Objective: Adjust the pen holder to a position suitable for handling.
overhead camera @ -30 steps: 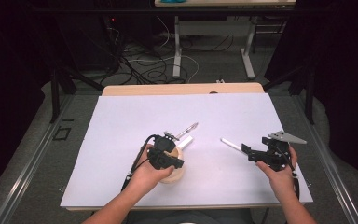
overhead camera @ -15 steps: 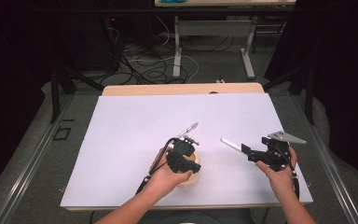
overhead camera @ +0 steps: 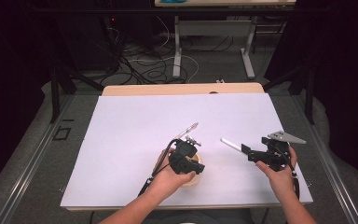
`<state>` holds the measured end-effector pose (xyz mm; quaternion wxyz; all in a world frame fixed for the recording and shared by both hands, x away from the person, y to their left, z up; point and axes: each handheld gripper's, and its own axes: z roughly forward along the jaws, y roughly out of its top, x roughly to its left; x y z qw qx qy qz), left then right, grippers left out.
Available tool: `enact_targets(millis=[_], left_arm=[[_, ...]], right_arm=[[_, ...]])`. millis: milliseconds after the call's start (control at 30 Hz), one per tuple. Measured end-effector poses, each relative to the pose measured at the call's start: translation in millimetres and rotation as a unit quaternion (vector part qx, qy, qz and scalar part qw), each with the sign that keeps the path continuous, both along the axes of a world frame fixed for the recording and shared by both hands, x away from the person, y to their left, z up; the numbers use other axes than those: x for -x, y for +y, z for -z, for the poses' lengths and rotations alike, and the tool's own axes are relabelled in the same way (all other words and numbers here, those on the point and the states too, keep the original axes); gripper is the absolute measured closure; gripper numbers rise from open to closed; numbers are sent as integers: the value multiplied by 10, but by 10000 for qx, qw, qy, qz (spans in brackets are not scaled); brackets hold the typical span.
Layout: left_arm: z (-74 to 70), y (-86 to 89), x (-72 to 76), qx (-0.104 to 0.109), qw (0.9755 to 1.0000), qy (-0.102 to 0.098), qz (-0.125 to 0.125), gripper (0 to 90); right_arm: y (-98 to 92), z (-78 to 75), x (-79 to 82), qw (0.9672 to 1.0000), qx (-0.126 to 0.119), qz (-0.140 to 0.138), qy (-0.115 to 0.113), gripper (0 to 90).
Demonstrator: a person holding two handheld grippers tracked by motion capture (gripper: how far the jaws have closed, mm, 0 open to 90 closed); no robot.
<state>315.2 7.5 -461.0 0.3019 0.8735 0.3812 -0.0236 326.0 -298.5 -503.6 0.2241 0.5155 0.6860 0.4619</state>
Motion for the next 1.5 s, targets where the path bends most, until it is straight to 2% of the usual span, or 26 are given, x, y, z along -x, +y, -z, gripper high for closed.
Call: enact_targets(millis=[233,367,467,500,533,600,800,833,933,967,1167,1300,1433,1467,1500], left_arm=[[-69,87,-9,150,9999,-81,26,653],[-124,150,-30,267,9995,-148,20,620],[-167,192,-43,436,9988,-222,-45,581],[-176,203,-48,541,9984,-170,-69,567],[-188,232,-66,529,9984,-218,0,560],[-209,277,-89,551,9981,-271,-14,543],[-254,419,-153,776,9958,-384,-307,512],[-265,452,-169,763,9956,-446,-314,504],[-277,527,-202,923,9933,-494,-482,498],[-281,560,-222,916,9932,-538,-474,481],[-228,724,-329,1049,9907,-614,-604,443],[-174,835,-411,1002,9901,-726,-662,429],[-116,933,-489,977,9889,-915,-644,403],[-95,953,-505,1006,9878,-982,-675,389],[-76,974,-519,998,9873,-1016,-700,365]], right_arm=[[5,2,0,10000,-4,59,-36,71],[0,-1,1,10000,25,3,-9,76],[3,0,1,10000,24,-8,-18,82],[2,0,1,10000,22,-26,-26,89],[8,-1,6,10000,-4,-17,-9,101],[8,2,6,10000,23,-18,-26,121],[12,7,-1,9999,110,-54,-72,146],[16,12,-5,9998,154,-87,-38,148],[25,15,-8,9997,208,-99,-57,154],[27,14,-20,9994,267,-183,-102,163],[55,12,-19,9990,361,-215,-140,196],[84,15,-17,9985,437,-296,-119,203],[126,23,-39,9977,565,-341,-134,214],[137,22,-43,9976,573,-372,-93,214],[161,30,-58,9966,721,-384,-62,215]])
